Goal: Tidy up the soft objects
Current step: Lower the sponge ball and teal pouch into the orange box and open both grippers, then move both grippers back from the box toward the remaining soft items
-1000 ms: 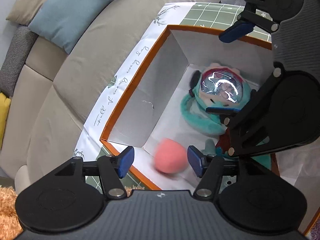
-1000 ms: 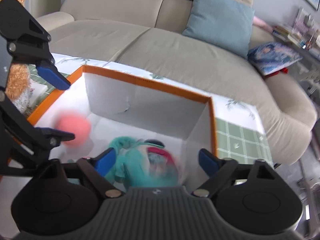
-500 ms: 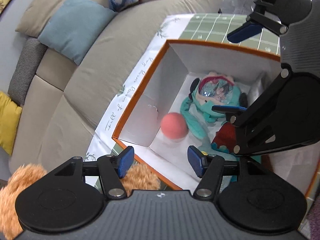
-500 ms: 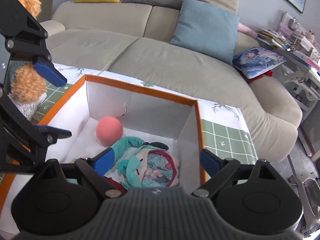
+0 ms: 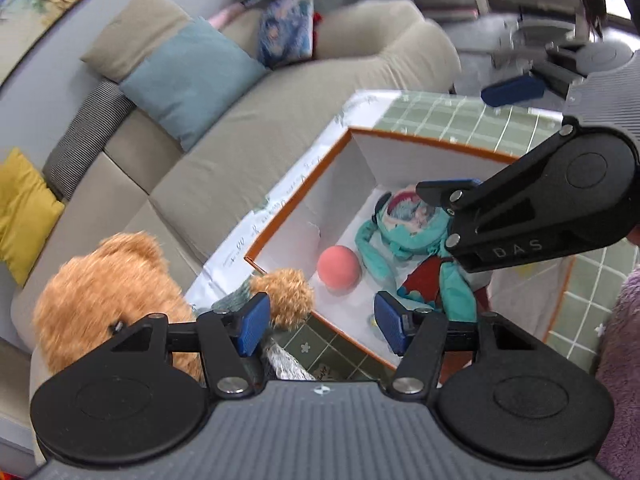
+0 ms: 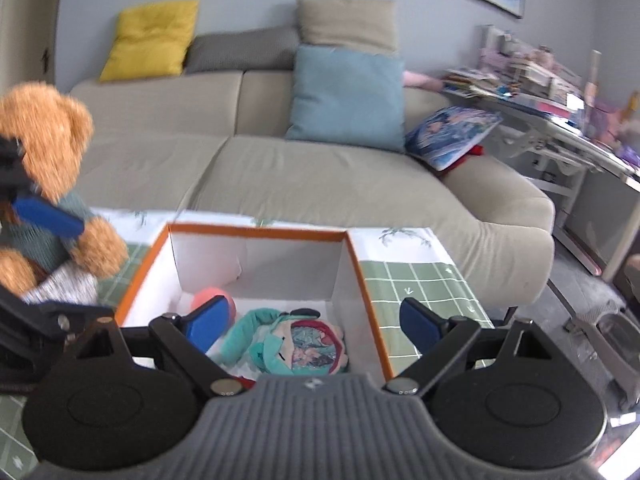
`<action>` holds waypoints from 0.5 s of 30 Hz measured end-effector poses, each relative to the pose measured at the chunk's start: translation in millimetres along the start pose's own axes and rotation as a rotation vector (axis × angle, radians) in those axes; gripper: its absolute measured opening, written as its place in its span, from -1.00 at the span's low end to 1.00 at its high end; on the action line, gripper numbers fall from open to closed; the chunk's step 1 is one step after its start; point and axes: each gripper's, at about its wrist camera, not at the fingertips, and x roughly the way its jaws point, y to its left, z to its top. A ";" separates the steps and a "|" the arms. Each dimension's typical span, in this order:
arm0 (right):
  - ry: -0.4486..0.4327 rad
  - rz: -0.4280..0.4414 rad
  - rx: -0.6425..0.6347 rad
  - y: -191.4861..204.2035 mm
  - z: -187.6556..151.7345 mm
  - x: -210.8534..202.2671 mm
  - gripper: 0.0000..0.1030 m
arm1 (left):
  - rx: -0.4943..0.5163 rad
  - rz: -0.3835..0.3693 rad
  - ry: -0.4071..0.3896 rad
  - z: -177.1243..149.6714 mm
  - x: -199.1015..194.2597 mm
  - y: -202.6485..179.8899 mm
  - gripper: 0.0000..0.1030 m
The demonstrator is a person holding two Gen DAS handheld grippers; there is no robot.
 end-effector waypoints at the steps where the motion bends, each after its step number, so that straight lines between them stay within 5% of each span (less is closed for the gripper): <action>1: -0.009 -0.003 0.017 1.5 -0.5 -6.0 0.76 | -0.019 -0.009 -0.022 -4.7 -6.1 1.2 0.37; 8: -0.026 -0.017 0.112 19.4 -9.9 -43.6 0.76 | -0.173 -0.065 -0.172 -39.6 -52.3 13.9 0.34; 15: -0.037 -0.019 0.197 44.4 -29.9 -83.3 0.76 | -0.296 -0.047 -0.288 -84.1 -84.1 29.8 0.34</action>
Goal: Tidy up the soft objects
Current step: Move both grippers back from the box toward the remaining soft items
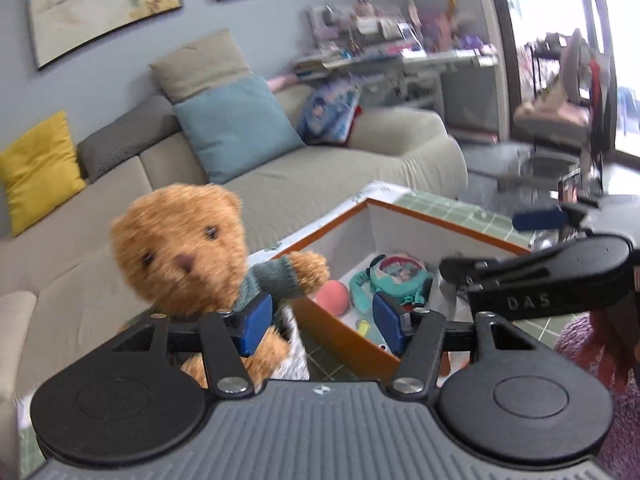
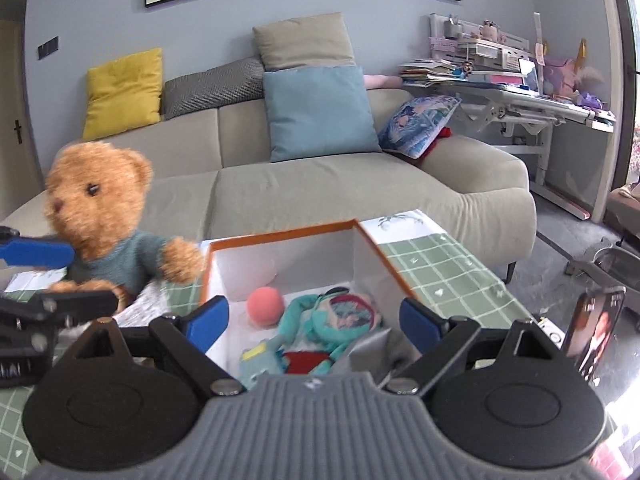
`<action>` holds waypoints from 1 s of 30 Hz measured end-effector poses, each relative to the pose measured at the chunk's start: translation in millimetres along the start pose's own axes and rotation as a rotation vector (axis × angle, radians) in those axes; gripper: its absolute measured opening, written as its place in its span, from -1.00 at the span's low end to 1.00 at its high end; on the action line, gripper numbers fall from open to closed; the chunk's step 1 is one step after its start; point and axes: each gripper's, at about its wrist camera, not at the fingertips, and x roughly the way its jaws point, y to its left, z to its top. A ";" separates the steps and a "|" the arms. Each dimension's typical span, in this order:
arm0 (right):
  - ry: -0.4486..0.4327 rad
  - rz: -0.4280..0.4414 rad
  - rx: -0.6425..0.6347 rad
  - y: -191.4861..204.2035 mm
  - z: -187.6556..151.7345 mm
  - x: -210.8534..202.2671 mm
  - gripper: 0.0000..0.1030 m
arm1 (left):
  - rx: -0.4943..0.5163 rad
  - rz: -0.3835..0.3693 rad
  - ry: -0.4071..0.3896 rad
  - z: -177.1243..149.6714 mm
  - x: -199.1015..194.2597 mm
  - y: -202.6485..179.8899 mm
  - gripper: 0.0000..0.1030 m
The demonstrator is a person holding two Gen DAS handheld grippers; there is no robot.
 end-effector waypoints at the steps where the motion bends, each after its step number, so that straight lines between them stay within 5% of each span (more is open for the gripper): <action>1: -0.003 0.000 0.000 4.9 -3.7 -5.7 0.76 | -0.023 0.001 -0.005 -5.3 -4.5 3.8 0.34; 14: 0.024 0.104 -0.128 88.4 -39.1 -46.6 0.76 | -0.311 0.132 0.050 -83.9 -52.1 72.1 0.25; 30: 0.061 0.242 -0.266 183.6 -58.5 -42.6 0.76 | -0.515 0.211 0.101 -146.2 -82.5 129.4 0.20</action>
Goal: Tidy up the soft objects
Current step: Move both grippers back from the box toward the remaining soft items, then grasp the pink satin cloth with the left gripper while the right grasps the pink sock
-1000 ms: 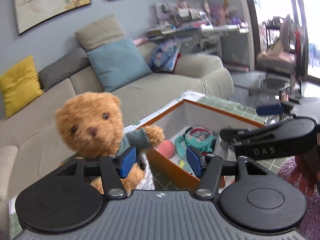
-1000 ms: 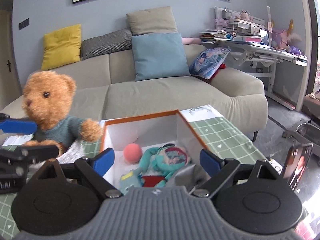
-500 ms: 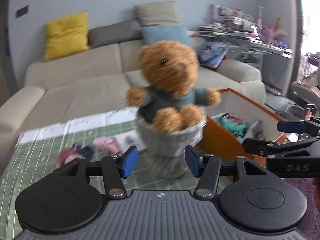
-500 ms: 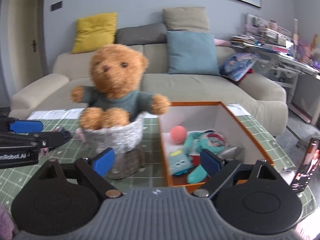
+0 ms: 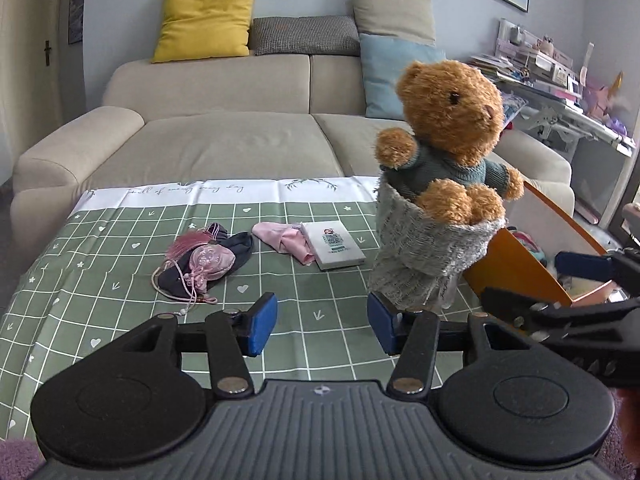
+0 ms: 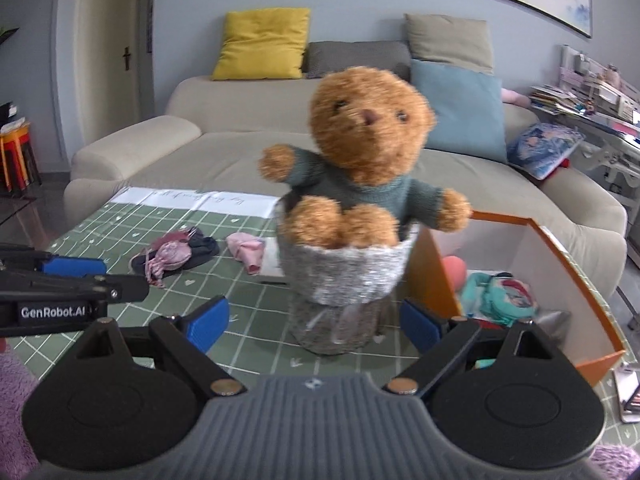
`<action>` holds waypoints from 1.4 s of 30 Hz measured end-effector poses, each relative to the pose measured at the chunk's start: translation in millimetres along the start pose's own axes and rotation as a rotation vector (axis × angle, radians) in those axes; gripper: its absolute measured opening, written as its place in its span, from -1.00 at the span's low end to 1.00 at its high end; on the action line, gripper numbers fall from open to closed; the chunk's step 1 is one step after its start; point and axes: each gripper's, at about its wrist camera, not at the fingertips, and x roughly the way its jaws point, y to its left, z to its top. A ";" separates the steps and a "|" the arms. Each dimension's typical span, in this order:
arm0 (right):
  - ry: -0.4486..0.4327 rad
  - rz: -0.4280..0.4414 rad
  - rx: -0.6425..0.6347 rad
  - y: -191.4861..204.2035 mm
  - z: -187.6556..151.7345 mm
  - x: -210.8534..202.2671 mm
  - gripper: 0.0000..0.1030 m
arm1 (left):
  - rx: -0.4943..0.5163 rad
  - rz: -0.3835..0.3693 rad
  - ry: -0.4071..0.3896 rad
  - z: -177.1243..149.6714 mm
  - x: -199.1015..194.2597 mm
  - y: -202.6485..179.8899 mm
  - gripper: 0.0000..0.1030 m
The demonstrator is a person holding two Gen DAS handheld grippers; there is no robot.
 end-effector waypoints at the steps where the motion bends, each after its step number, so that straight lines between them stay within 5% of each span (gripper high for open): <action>1: 0.003 0.005 -0.009 4.6 0.2 3.2 0.76 | -0.007 -0.003 -0.001 -0.4 0.6 3.3 0.20; 18: 0.007 0.115 -0.152 66.6 14.4 78.6 0.32 | -0.124 0.095 0.027 9.8 47.3 61.8 0.20; 22: 0.033 0.129 -0.152 73.1 22.5 110.0 0.16 | -0.098 0.126 0.029 22.0 68.0 77.5 0.19; 32: 0.105 0.112 -0.215 98.2 30.2 203.9 -0.07 | 0.004 0.060 0.075 33.5 153.7 111.8 0.30; 42: 0.124 0.076 -0.212 107.8 24.6 267.3 -0.09 | 0.064 0.074 0.062 20.4 201.6 128.1 0.57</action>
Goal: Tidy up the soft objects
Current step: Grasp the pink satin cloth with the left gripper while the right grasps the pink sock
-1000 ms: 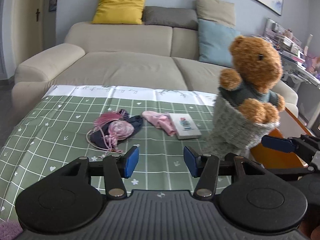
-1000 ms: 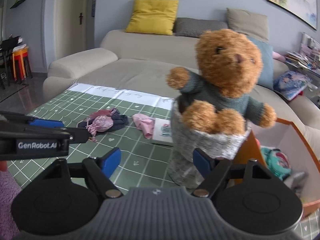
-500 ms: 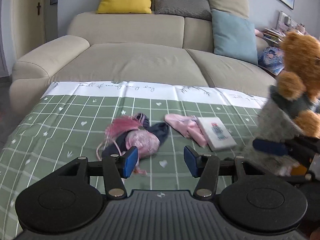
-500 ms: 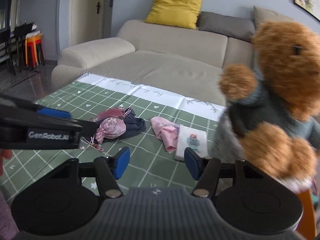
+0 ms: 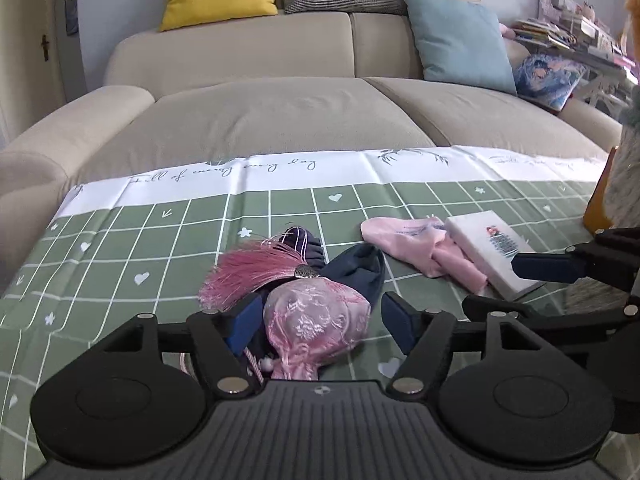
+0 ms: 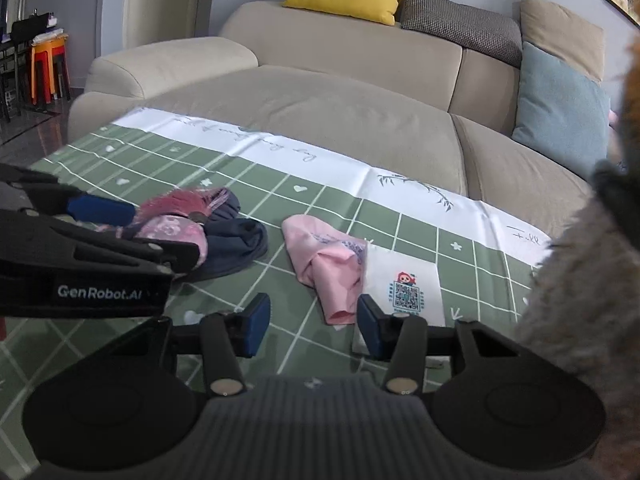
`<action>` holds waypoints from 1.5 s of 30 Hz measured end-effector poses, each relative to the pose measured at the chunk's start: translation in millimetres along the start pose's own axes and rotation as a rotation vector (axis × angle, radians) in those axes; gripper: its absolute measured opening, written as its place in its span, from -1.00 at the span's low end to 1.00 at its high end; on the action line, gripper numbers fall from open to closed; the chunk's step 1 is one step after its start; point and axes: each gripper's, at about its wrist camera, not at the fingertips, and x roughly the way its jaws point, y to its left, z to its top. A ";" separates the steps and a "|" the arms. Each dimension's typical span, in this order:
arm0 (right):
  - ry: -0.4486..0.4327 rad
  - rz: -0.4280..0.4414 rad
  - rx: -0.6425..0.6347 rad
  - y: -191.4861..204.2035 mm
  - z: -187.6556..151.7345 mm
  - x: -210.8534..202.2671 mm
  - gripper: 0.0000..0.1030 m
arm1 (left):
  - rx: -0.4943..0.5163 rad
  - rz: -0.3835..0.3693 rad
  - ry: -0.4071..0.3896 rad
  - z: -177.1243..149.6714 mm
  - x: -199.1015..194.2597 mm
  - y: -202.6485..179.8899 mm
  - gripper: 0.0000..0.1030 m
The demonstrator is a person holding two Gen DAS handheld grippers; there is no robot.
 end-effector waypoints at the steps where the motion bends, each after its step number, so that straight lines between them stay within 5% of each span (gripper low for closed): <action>1: 0.006 -0.001 0.003 0.1 -0.5 5.0 -0.09 | 0.005 0.007 -0.003 0.1 2.8 -0.2 0.58; 9: -0.003 0.000 0.019 -0.5 -2.6 25.6 -0.09 | -0.036 -0.031 0.026 -0.1 24.1 9.4 0.57; 12: -0.008 -0.004 0.020 -0.2 -2.8 30.1 -0.09 | -0.081 -0.043 0.059 -2.2 30.7 15.4 0.37; 18: -0.026 -0.001 0.043 -1.3 2.2 38.3 -0.18 | -0.058 -0.026 0.027 0.0 23.9 13.8 0.19; 26: -0.051 0.001 0.077 -3.6 14.7 50.8 -0.18 | -0.157 -0.001 -0.033 9.9 13.6 30.5 0.16; 34: 0.002 -0.005 0.174 -9.3 16.8 76.7 -0.18 | -0.142 -0.013 -0.034 9.6 14.3 27.0 0.16; 45: 0.025 -0.028 0.116 3.3 22.8 76.8 -0.96 | -0.136 -0.015 -0.049 12.6 7.4 23.5 0.17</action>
